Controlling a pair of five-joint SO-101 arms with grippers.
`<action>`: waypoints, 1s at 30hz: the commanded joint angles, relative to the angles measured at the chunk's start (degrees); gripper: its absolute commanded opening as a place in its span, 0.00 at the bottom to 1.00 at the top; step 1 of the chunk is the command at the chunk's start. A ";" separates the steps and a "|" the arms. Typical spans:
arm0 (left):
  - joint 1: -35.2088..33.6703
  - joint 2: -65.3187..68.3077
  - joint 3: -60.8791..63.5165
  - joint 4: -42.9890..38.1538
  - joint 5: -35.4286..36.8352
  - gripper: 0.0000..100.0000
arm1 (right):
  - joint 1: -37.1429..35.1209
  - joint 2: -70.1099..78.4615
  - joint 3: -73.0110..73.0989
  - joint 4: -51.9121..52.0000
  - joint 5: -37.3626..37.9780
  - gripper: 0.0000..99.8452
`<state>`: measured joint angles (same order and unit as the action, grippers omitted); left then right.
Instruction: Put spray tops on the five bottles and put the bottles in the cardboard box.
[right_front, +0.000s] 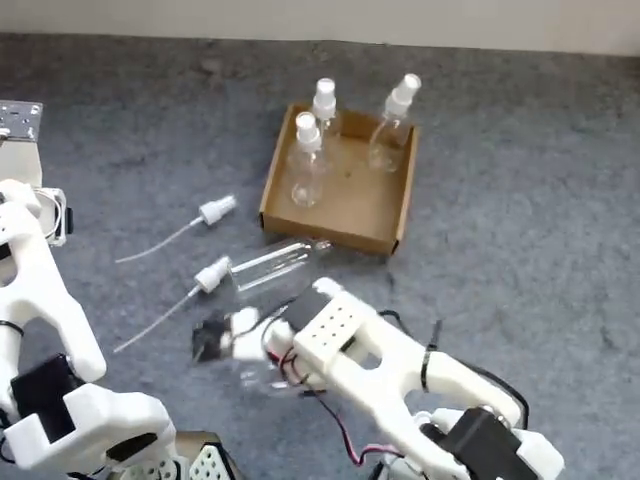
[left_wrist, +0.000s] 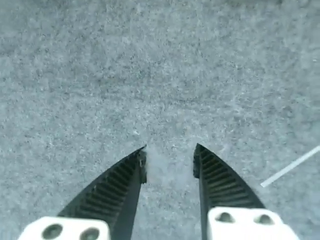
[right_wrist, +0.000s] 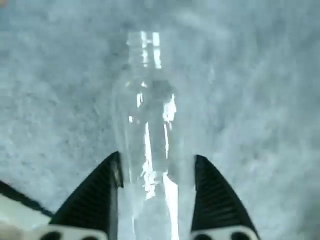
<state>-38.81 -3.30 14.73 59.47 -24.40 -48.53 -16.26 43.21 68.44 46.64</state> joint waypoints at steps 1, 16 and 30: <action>-0.13 -0.40 -4.35 2.37 -0.35 0.12 | 6.90 -3.82 -4.88 6.29 -6.51 0.00; 12.70 -0.13 -8.92 14.86 -0.44 0.12 | 62.37 -10.77 -20.53 22.02 -0.97 0.00; 33.80 19.74 -30.02 15.30 -2.37 0.20 | 82.33 19.82 -26.95 6.55 -0.18 0.00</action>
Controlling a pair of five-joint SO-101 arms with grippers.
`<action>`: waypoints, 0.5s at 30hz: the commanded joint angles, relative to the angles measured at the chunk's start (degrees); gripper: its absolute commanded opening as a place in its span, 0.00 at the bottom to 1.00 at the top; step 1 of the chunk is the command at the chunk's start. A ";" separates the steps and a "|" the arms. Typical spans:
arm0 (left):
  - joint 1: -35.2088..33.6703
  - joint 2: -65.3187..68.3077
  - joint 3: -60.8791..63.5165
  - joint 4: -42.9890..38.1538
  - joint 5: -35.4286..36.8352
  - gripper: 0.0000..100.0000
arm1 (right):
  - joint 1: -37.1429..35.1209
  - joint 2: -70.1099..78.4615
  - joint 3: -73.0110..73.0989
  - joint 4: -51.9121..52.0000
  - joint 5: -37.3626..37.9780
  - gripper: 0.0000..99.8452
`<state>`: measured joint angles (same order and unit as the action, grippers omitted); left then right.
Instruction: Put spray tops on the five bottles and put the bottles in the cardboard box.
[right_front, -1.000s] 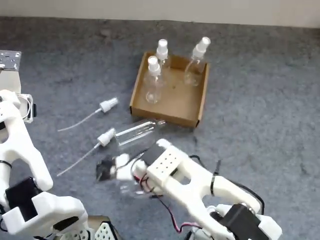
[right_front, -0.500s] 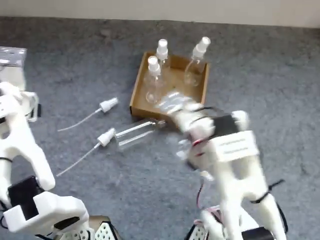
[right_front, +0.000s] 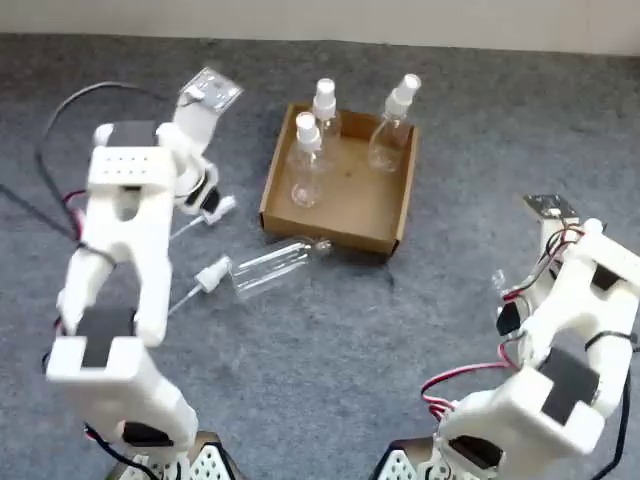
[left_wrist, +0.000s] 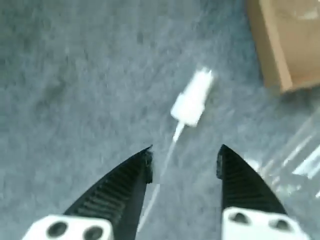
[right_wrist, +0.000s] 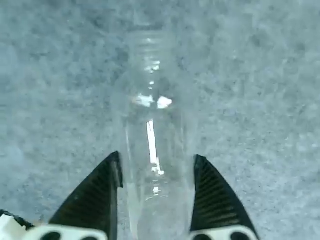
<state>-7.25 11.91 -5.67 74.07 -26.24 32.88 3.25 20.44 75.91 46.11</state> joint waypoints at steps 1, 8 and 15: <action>2.68 6.99 -12.44 0.70 -0.62 0.19 | 1.01 0.48 -4.44 -1.10 0.35 0.01; 3.74 25.54 -26.15 0.79 -3.78 0.19 | 1.36 0.75 -4.26 -1.10 0.35 0.01; 2.51 32.92 -31.25 5.98 -5.71 0.11 | 1.27 0.75 -4.44 -0.92 0.35 0.01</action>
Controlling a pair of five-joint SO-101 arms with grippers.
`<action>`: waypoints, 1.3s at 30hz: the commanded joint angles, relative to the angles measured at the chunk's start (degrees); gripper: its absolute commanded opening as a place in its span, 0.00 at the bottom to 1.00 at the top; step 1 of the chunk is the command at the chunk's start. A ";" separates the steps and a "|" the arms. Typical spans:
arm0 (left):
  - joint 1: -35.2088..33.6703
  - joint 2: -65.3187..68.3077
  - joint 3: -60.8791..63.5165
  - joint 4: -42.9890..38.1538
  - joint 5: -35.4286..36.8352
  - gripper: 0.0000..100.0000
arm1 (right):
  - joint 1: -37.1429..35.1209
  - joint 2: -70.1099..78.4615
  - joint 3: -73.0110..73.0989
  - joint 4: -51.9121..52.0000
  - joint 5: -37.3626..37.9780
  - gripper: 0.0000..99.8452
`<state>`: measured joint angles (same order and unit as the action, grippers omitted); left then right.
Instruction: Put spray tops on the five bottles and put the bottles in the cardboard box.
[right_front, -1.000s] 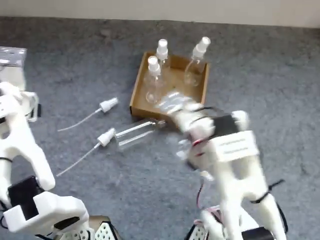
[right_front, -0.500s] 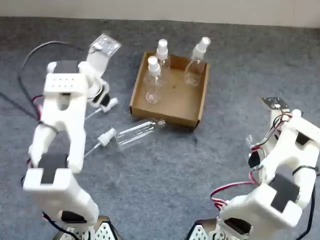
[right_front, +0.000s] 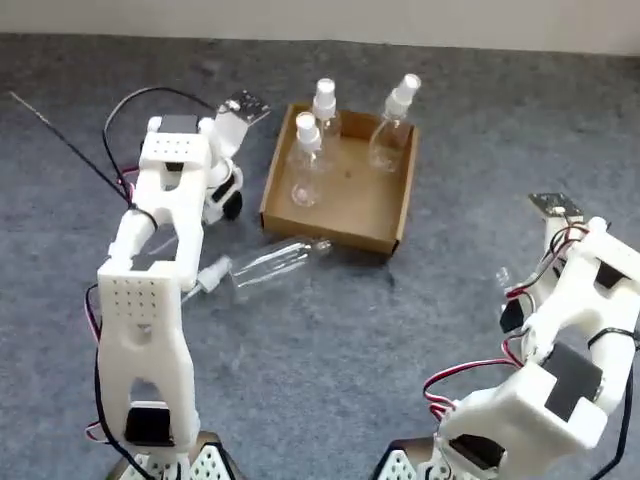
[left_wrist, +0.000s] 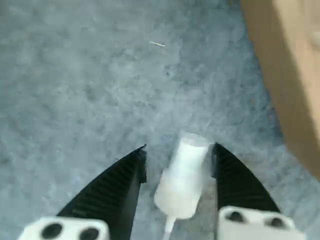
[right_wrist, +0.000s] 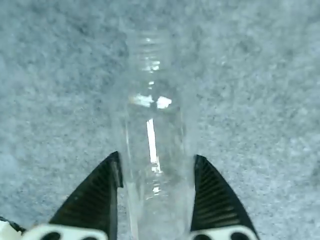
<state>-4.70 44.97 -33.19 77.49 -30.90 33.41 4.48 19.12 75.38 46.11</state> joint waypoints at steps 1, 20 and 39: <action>-0.22 -0.13 -3.82 3.08 -1.05 0.08 | 0.75 -0.48 -3.03 -0.13 0.35 0.01; -4.09 -28.35 9.19 22.86 7.65 0.00 | -2.51 -0.92 -6.46 5.23 -6.15 0.25; -1.19 -69.41 68.35 -5.54 13.89 0.00 | -2.95 9.54 -33.71 13.85 -4.66 0.27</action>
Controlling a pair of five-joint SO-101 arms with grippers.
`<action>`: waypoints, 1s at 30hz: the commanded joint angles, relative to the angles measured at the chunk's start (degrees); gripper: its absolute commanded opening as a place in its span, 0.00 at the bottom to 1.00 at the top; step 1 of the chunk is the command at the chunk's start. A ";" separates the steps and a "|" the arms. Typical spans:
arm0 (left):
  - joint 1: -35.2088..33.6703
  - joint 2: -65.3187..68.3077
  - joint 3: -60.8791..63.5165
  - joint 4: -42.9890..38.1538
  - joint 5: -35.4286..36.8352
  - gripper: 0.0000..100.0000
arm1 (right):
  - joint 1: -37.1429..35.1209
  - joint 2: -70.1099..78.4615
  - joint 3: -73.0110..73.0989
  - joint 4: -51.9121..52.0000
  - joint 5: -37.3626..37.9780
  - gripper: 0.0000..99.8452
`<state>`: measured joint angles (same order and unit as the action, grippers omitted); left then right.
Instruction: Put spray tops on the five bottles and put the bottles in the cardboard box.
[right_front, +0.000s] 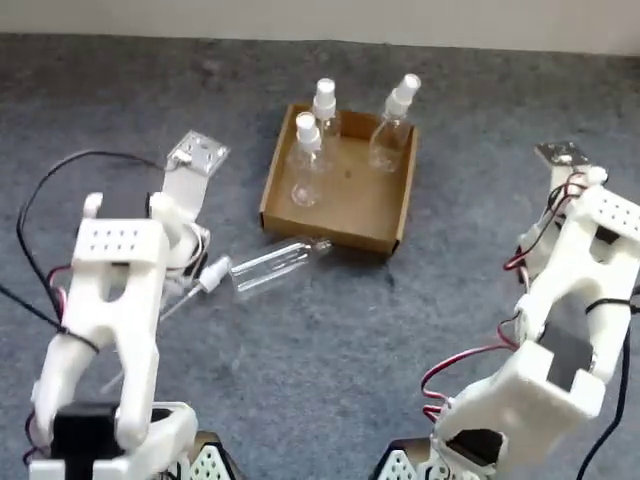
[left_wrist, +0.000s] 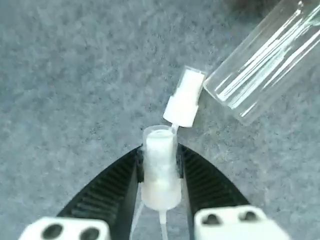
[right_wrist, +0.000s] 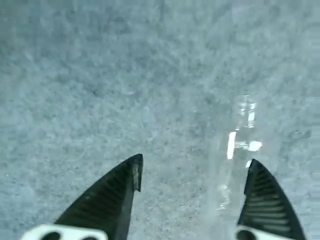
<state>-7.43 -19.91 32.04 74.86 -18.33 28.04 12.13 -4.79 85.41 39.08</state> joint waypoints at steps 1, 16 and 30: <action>1.54 -5.14 4.35 -3.60 1.49 0.00 | 3.30 3.74 -12.88 5.49 3.08 0.27; 1.45 -6.81 6.55 -5.45 2.81 0.01 | 4.70 17.36 -22.46 13.14 11.34 0.27; 1.45 -6.81 6.55 -5.45 2.73 0.01 | 6.37 20.70 -15.96 3.65 14.33 0.27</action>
<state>-7.34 -24.92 38.90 70.29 -16.04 33.49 33.85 -20.53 90.51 52.62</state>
